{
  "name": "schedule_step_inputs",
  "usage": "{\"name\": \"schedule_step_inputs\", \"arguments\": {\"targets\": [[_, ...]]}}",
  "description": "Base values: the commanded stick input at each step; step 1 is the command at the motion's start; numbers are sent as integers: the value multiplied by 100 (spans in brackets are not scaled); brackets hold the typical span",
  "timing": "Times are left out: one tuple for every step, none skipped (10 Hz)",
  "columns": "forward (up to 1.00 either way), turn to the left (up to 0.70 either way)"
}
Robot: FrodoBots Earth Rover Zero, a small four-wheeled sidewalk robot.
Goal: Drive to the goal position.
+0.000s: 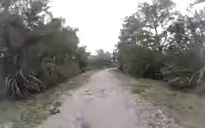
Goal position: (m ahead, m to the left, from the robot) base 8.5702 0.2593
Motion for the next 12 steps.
{"name": "schedule_step_inputs", "arguments": {"targets": [[70,0],[70,0],[70,0],[70,0],[70,0],[70,0],[70,0],[70,-10],[70,-35],[70,-35],[70,-35],[70,-32]]}}
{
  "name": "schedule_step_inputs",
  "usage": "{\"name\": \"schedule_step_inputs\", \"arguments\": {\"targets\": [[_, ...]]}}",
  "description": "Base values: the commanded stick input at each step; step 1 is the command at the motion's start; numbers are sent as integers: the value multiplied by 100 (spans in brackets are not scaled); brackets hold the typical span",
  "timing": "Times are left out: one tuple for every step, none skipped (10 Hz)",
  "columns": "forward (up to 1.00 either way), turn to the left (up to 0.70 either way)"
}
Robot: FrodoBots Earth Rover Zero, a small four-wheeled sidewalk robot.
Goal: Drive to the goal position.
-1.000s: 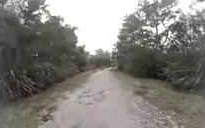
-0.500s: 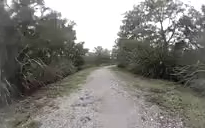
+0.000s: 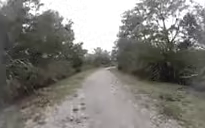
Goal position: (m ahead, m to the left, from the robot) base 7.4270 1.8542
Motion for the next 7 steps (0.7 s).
{"name": "schedule_step_inputs", "arguments": {"targets": [[70,-1],[70,0],[70,0],[70,0],[70,0],[70,0],[70,0]]}}
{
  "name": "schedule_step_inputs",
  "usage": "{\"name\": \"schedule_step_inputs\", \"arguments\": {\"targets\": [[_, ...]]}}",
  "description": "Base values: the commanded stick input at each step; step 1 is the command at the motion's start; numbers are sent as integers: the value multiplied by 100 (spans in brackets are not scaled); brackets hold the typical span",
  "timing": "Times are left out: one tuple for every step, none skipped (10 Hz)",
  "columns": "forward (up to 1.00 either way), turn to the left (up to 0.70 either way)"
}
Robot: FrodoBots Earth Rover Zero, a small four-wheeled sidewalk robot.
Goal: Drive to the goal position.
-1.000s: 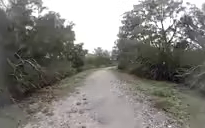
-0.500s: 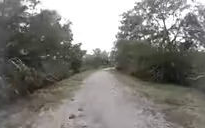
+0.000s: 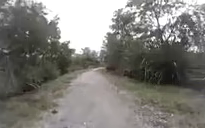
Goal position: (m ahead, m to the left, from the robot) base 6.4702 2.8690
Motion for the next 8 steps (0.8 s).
{"name": "schedule_step_inputs", "arguments": {"targets": [[70,0],[70,0],[70,0],[70,0],[70,0],[70,0],[70,10],[70,35]]}}
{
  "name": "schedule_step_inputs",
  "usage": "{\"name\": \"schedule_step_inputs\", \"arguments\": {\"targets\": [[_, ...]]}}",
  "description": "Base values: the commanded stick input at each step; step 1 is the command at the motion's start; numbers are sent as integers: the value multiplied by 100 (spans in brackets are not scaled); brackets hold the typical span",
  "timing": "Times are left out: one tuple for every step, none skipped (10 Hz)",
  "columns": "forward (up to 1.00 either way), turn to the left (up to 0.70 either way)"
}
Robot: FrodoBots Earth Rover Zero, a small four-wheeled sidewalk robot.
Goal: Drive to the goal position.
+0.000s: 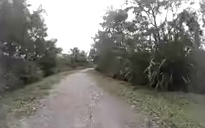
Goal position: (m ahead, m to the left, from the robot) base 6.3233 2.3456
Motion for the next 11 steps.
{"name": "schedule_step_inputs", "arguments": {"targets": [[70,35],[70,28],[70,11],[70,0],[70,0],[70,0],[70,0],[70,0],[70,0],[70,0],[70,0]]}}
